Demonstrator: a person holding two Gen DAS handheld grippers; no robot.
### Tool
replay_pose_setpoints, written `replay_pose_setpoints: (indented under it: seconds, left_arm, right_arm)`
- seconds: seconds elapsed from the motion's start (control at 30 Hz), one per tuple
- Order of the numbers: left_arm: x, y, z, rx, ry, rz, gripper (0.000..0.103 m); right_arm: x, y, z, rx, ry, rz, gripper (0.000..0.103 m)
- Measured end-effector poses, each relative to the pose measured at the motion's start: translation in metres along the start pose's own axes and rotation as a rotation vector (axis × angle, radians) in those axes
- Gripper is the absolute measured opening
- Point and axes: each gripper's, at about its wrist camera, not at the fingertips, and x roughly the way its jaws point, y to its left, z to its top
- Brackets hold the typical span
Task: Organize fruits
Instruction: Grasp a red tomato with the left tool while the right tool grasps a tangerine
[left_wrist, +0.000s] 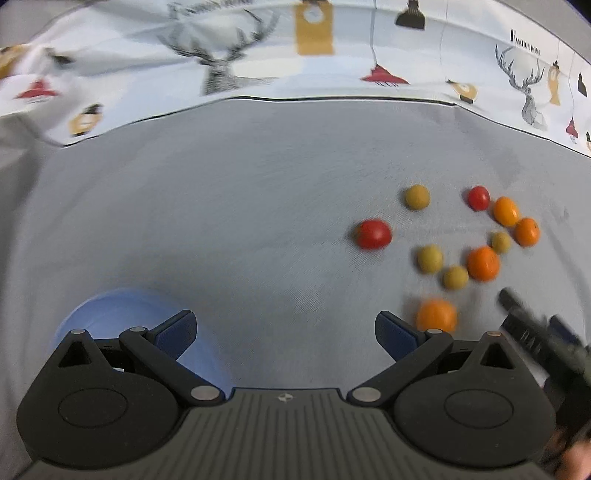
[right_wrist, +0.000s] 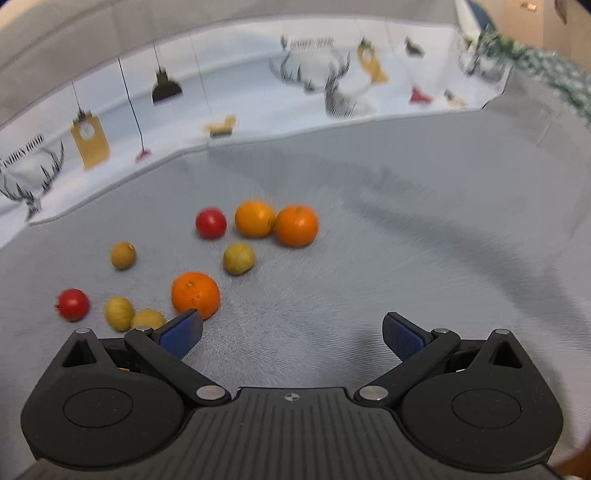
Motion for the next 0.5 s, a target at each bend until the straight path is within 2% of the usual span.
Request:
replay_pose_setpoints:
  seconds: [0.1, 0.27, 0.33, 0.5]
  left_arm:
    - [0.037, -0.016, 0.023, 0.037, 0.022, -0.024, 0.103]
    - [0.086, -0.037, 0.047, 0.114, 0.052, -0.015, 0.103]
    - [0.099, -0.042, 0.053, 0.128, 0.062, -0.007, 0.103]
    - [0.111, -0.045, 0.059, 0.151, 0.075, -0.034, 0.103]
  right_arm:
    - [0.025, 0.013, 0.002, -0.035, 0.050, 0.057, 0.103]
    - [0.050, 0.041, 0.010, -0.153, 0.005, 0.029, 0.102]
    - [0.052, 0.044, 0.009, -0.156, -0.035, 0.029, 0.102]
    - [0.049, 0.044, 0.008, -0.154, -0.043, 0.026, 0.102]
